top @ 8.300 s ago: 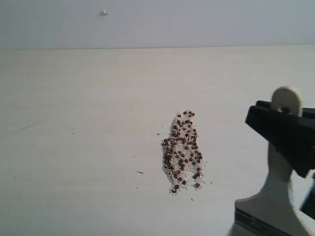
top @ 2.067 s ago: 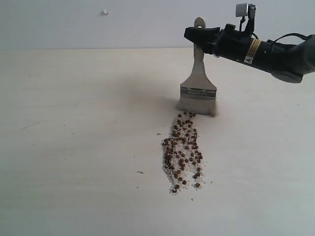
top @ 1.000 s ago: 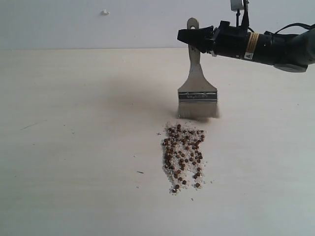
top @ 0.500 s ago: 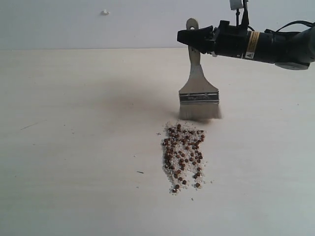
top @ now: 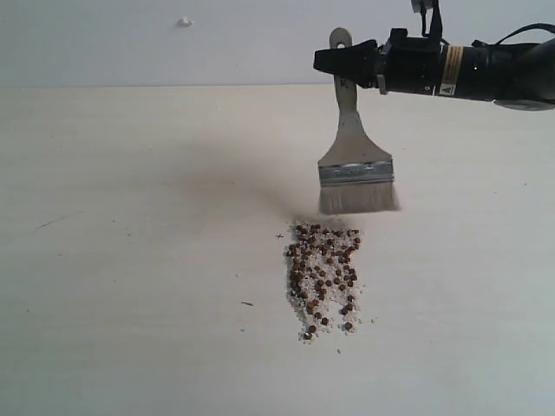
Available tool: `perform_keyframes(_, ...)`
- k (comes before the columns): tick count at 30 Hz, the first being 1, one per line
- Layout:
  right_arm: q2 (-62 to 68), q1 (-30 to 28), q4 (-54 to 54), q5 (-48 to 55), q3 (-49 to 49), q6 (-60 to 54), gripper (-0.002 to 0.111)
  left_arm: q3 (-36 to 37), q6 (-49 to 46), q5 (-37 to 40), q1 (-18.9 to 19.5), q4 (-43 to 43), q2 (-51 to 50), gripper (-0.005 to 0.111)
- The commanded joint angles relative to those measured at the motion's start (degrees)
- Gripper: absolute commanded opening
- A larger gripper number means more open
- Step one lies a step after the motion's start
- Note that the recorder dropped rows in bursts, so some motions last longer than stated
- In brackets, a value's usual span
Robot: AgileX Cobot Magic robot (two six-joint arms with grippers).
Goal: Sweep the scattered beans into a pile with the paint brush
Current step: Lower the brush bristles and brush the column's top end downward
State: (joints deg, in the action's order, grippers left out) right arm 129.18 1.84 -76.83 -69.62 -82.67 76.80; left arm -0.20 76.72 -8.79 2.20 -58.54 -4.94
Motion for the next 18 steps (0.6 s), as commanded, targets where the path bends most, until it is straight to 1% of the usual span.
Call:
perform_keyframes(1, -1.76, -1.77, 0.25, -0.34, -0.14, -2.00, 0.000, 0.20, -0.04, -0.08, 0.05, 0.43, 0.31, 0.000)
perform_keyframes(5, -1.36, -3.11, 0.97, -0.34, -0.14, -5.30, 0.000, 0.20, -0.04, -0.08, 0.05, 0.43, 0.31, 0.000)
perform_keyframes(10, 0.64, -3.61, 6.16, -0.34, -0.14, -7.93, 0.000, 0.20, -0.04, -0.08, 0.05, 0.43, 0.31, 0.000)
perform_keyframes(18, 4.54, -3.61, 7.51, -0.34, -0.14, -8.16, 0.000, 0.20, -0.04, -0.08, 0.05, 0.43, 0.31, 0.000)
